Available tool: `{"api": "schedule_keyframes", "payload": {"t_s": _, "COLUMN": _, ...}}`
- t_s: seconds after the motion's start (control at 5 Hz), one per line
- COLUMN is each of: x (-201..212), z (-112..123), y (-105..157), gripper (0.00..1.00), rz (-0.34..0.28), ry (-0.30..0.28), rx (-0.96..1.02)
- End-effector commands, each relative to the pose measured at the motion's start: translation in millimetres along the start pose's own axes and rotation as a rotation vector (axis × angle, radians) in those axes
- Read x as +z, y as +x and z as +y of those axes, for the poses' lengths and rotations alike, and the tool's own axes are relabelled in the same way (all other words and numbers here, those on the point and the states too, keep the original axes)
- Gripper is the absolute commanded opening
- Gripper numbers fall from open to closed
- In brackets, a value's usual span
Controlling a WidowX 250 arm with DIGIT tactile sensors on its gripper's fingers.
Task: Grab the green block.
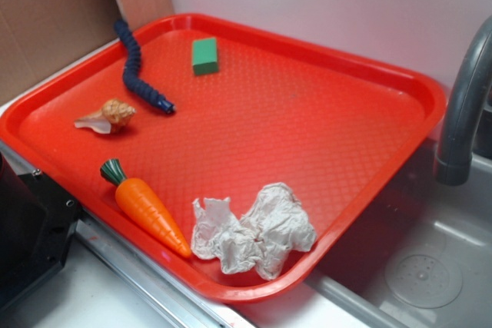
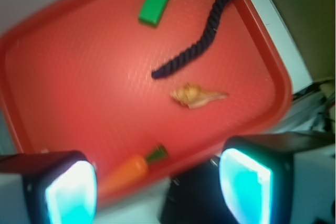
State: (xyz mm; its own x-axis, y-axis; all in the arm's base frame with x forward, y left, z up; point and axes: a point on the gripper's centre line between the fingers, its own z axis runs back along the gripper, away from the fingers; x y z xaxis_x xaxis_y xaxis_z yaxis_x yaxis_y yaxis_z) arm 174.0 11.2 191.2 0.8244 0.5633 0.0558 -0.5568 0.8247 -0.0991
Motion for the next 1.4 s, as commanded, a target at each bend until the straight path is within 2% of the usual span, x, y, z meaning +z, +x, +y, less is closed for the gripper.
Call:
{"api": "schedule_keyframes", "payload": {"t_s": 0.0, "x": -31.6, "z": -7.6, "y": 47.1, "gripper": 1.00, "rz": -0.125, "ry": 0.013, "rx": 0.189}}
{"api": "schedule_keyframes", "payload": {"t_s": 0.6, "x": -98.2, "z": -13.4, "y": 105.3, "gripper": 1.00, "rz": -0.207, "ry": 0.069, "rx": 0.311}}
{"api": "schedule_keyframes", "payload": {"t_s": 1.2, "x": -150.6, "z": -13.0, "y": 141.5, "gripper": 1.00, "rz": -0.215, "ry": 0.114, "rx": 0.360}}
